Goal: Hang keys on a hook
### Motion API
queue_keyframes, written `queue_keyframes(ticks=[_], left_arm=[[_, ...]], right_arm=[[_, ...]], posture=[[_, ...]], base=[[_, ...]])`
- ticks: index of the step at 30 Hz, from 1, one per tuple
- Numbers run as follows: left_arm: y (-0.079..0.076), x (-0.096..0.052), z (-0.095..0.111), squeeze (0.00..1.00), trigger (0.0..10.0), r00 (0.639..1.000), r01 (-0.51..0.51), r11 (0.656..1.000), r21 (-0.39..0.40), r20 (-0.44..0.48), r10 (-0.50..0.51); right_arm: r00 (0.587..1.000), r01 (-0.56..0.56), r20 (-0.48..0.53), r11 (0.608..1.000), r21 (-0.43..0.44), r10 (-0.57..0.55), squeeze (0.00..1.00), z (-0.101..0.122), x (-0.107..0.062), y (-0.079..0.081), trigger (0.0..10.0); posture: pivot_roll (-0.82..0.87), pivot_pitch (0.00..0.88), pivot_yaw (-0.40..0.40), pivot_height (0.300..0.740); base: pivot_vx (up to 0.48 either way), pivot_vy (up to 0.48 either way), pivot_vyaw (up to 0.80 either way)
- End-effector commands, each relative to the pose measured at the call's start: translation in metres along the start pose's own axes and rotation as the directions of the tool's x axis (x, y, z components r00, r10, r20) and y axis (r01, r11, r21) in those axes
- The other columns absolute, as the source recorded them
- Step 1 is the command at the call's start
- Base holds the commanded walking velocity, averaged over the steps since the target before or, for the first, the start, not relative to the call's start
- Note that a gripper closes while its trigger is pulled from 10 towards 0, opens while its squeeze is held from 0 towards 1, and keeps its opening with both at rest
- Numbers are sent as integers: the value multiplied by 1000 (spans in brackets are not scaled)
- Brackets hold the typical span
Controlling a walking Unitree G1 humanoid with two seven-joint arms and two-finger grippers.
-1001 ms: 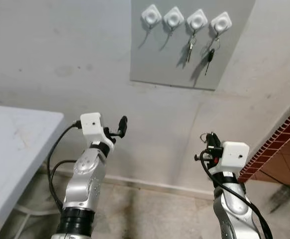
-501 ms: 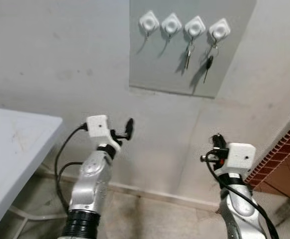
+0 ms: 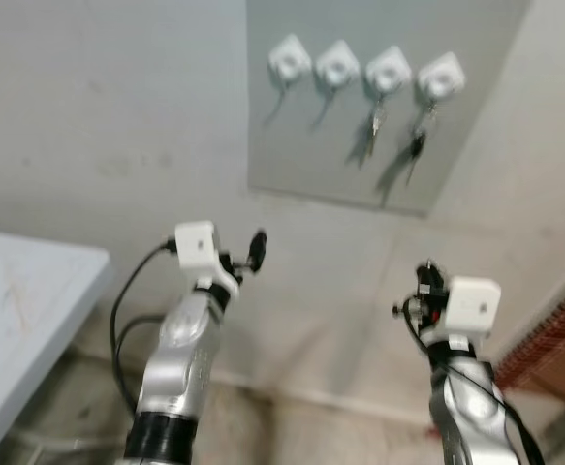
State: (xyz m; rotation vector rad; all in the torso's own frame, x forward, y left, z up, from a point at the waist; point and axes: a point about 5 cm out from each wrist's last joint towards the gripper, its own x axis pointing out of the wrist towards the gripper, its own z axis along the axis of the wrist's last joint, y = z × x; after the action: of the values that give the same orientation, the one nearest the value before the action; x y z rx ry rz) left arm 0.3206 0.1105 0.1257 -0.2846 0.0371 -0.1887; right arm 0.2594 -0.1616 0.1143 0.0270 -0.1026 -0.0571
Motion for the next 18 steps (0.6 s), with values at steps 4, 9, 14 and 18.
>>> queue_keyframes(ticks=[4,9,14,18], left_arm=[[-1,-3,3,0,10000,1000,-8,1000,7,20,8],[-8,-5,3,0,10000,999,30,999,26,35,-31],[-11,-7,4,0,10000,997,57,998,41,42,-59],[-16,-9,8,0,10000,992,110,992,67,55,-114]], right_arm=[[999,-49,20,999,-3,49,0,6,1,5,10000],[991,-130,28,991,0,130,0,7,1,10,10000],[982,-182,39,983,7,182,0,9,1,13,10000],[973,-226,55,974,5,225,0,14,3,14,10000]], posture=[[-48,41,-26,740],[-45,40,-31,740],[-44,39,-35,740],[-42,39,-37,740]], base=[[0,0,0],[0,0,0],[0,0,0],[0,0,0]])
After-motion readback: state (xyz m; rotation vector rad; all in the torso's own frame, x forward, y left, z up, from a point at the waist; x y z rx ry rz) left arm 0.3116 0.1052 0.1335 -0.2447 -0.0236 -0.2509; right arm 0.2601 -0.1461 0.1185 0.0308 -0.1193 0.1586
